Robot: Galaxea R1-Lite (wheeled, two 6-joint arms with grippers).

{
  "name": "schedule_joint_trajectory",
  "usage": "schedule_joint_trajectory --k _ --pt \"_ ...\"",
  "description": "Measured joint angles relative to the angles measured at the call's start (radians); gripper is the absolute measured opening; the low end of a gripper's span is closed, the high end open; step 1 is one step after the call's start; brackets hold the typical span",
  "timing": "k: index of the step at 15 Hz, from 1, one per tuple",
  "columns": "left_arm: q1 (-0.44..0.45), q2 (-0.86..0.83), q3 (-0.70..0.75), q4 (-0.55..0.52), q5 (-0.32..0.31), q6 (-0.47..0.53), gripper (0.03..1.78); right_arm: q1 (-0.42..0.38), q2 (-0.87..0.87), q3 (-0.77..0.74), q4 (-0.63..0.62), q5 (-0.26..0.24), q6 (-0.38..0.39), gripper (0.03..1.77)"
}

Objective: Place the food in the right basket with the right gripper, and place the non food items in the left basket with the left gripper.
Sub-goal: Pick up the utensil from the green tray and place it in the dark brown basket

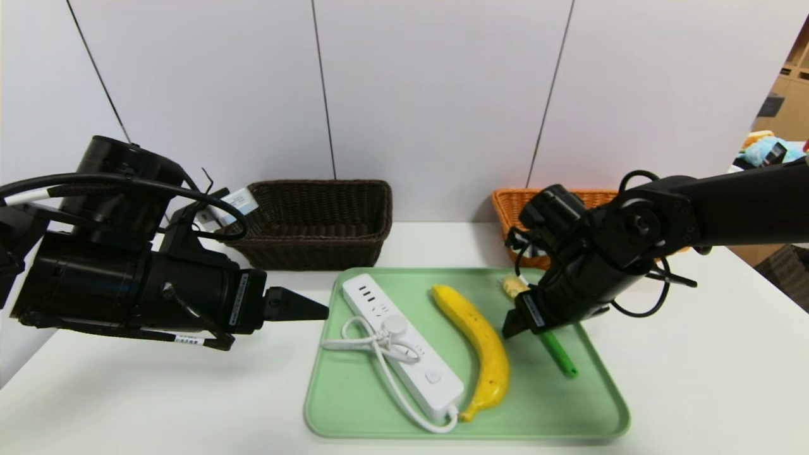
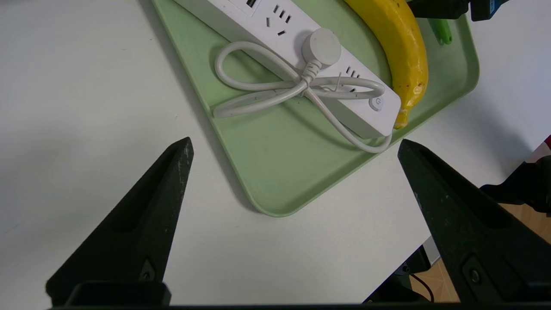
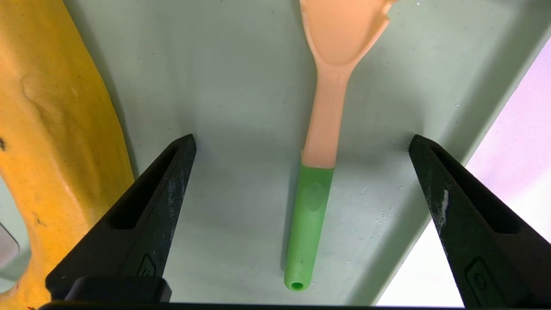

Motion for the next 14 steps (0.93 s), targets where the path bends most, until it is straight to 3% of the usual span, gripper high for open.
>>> schedule_joint_trajectory --k 4,7,8,9,14 --pt "0.0 0.0 0.0 0.0 0.0 -0.001 1.69 0.008 -0.002 0.001 0.0 -0.003 -0.005 1.04" --pt "0.0 -0.001 0.0 -0.001 0.0 -0.001 1.69 0.009 -0.006 0.002 0.001 -0.003 -0.002 0.74" --pt "0.0 -0.001 0.0 -0.001 0.0 0.0 1.69 0.009 -0.006 0.002 0.001 -0.003 -0.001 0.27" --pt "0.0 -0.001 0.0 -0.001 0.0 0.0 1.69 0.008 -0.007 0.002 0.002 -0.003 0.0 0.12" --pt "0.001 -0.003 0.0 0.0 0.0 -0.001 1.69 0.004 -0.008 0.003 0.002 -0.001 0.0 0.15"
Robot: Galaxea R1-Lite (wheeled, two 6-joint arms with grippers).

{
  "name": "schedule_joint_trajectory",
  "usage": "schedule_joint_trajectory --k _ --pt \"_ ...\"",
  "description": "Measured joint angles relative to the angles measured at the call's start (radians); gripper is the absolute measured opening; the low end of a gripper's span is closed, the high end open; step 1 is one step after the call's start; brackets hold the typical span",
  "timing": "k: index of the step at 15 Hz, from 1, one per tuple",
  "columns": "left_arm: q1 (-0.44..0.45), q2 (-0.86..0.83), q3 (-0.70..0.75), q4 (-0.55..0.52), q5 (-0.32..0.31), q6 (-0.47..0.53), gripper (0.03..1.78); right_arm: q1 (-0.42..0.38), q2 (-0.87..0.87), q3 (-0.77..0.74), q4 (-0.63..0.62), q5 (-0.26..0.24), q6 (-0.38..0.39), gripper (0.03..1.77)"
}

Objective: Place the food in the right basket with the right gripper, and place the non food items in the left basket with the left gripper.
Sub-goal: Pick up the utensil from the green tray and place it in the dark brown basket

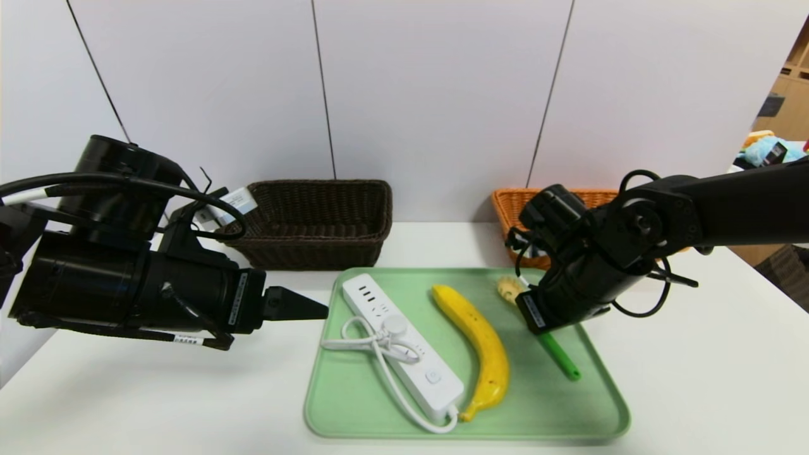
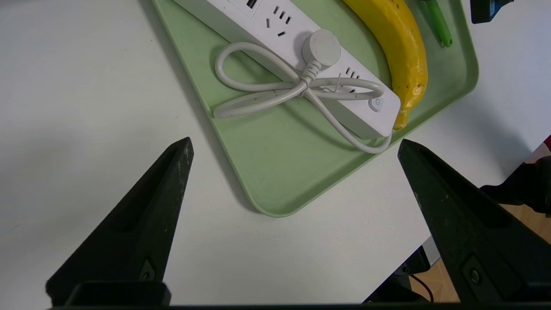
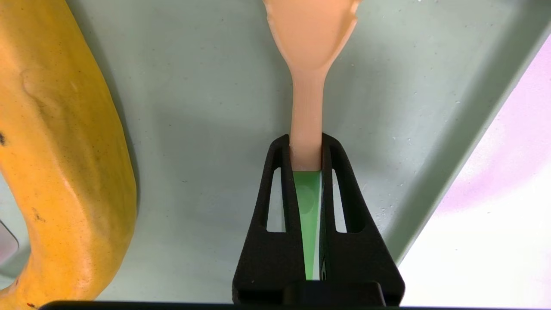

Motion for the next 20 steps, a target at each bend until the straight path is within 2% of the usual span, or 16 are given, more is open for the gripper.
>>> schedule_joint_trajectory --k 5,11,16,20 --pt "0.0 -0.006 -0.001 -0.001 0.004 -0.002 1.69 0.026 -0.065 -0.019 -0.02 0.008 -0.002 0.15" --pt "0.0 -0.009 -0.001 -0.004 0.03 -0.003 1.69 0.09 -0.128 -0.109 -0.179 0.012 -0.012 0.15" --pt "0.0 -0.019 0.003 -0.004 0.066 -0.003 1.69 0.147 -0.079 -0.179 -0.389 0.011 -0.02 0.15" --pt "0.003 -0.032 0.024 -0.004 0.072 -0.003 1.69 0.194 0.006 -0.203 -0.643 0.025 -0.028 0.15"
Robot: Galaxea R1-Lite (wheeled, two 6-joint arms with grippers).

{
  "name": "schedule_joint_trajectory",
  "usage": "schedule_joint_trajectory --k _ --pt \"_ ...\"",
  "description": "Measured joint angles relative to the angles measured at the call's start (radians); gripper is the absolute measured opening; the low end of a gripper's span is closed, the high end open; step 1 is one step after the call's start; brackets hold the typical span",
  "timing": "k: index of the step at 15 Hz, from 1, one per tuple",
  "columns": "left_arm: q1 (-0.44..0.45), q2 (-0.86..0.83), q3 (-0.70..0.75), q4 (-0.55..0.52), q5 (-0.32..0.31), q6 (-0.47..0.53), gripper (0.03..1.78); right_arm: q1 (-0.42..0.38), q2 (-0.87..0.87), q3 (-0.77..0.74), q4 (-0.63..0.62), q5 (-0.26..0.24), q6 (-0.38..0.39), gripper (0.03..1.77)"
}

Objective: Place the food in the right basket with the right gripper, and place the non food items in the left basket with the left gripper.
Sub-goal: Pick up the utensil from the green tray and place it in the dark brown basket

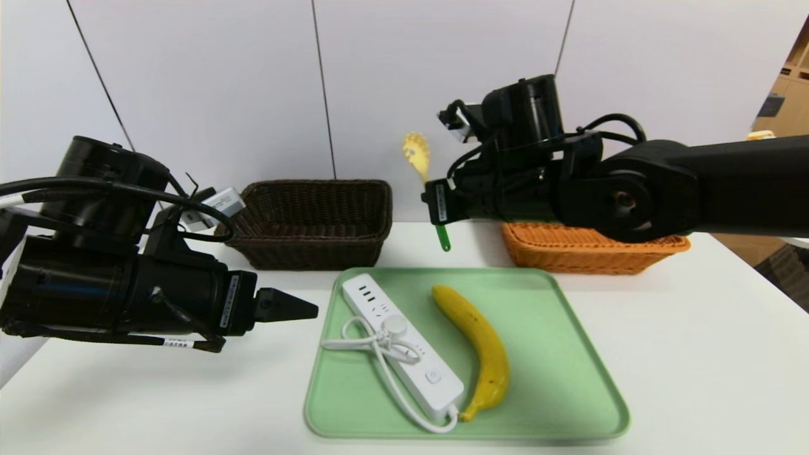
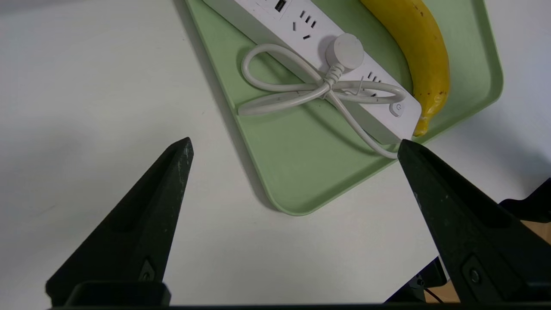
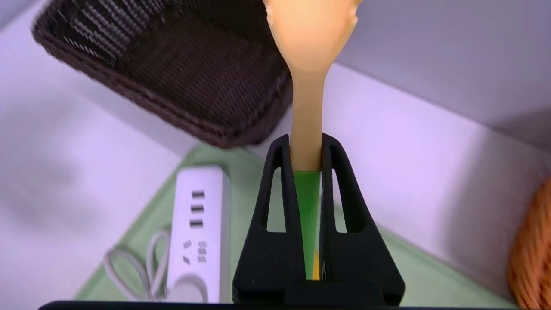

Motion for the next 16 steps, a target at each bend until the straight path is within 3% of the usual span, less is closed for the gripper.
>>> schedule_joint_trajectory --k 3,10,16 --pt "0.0 -0.01 0.005 -0.001 0.0 0.001 1.69 0.041 0.065 -0.034 -0.175 0.001 -0.002 0.15" --pt "0.0 -0.019 0.009 -0.001 -0.001 0.001 1.69 0.08 0.198 -0.158 -0.371 -0.007 -0.095 0.15" --pt "-0.001 -0.026 0.009 -0.002 -0.001 0.006 1.69 0.085 0.307 -0.291 -0.381 -0.008 -0.149 0.15"
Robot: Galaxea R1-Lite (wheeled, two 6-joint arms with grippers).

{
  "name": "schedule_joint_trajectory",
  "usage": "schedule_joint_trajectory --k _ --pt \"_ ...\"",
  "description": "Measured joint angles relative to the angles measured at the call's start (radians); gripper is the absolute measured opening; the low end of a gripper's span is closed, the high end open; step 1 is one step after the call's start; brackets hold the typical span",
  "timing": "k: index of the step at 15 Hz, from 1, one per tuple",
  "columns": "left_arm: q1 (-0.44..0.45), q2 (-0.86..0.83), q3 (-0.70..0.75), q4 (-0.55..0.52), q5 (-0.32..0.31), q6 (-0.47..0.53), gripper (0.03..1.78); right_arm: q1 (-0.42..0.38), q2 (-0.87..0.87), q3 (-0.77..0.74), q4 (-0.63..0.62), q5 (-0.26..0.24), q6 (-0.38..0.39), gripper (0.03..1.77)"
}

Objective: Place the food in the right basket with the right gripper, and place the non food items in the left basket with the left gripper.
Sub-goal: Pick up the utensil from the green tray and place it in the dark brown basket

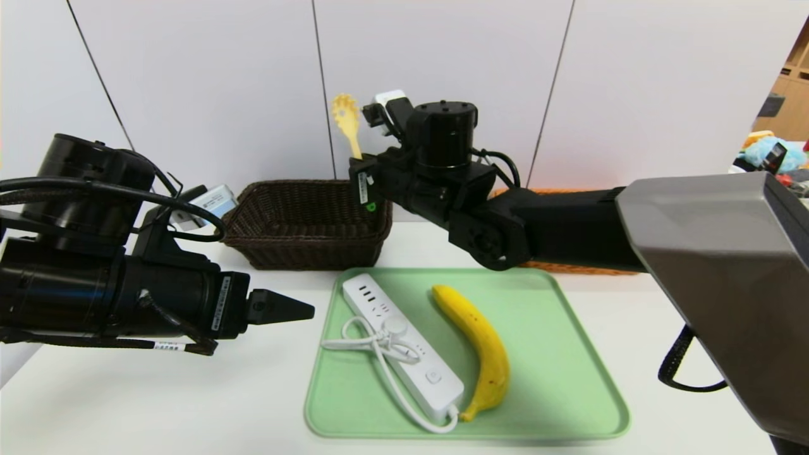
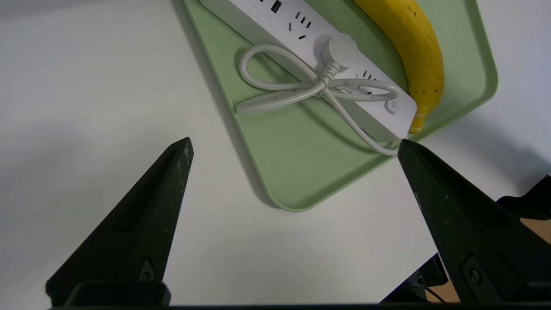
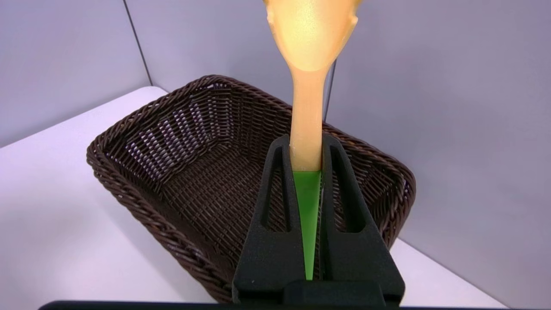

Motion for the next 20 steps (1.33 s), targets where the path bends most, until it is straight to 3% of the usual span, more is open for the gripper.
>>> schedule_joint_trajectory --k 16,20 --pt "0.0 -0.014 0.001 0.0 0.0 -0.003 1.69 -0.009 0.14 -0.07 0.014 0.051 -0.036 0.15" --pt "0.0 -0.014 0.0 -0.001 0.0 -0.003 1.69 -0.011 0.143 -0.071 0.013 0.057 -0.036 0.79"
